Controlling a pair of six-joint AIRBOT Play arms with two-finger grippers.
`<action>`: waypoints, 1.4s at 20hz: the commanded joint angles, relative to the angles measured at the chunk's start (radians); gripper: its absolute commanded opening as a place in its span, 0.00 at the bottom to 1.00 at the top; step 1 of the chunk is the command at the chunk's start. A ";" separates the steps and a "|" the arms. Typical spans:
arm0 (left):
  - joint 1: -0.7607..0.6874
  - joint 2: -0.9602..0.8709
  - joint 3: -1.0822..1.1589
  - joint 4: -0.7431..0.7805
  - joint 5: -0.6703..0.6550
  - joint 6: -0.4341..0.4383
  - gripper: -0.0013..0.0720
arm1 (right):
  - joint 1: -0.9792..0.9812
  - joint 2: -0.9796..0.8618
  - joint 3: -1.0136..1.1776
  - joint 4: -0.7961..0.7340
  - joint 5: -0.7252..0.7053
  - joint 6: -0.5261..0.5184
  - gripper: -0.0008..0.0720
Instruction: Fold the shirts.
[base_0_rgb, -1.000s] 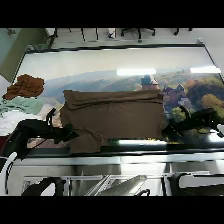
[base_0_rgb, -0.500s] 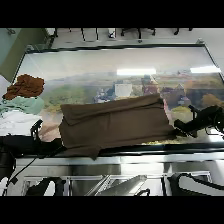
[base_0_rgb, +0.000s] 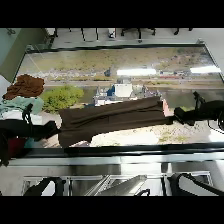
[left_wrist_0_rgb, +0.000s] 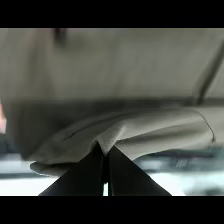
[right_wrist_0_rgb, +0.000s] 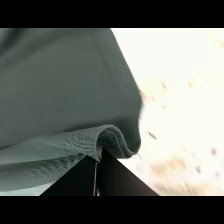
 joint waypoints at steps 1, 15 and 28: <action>-0.080 -0.217 0.217 -0.032 -0.109 0.002 0.04 | 0.082 -0.055 0.103 0.113 0.160 -0.055 0.05; -0.228 -0.779 0.673 -0.026 -0.111 -0.043 0.32 | 0.164 -0.369 0.301 0.056 0.235 -0.108 0.31; -0.210 -0.776 1.064 -0.032 0.200 -0.139 0.93 | 0.124 -0.599 0.587 -0.009 -0.122 -0.211 0.79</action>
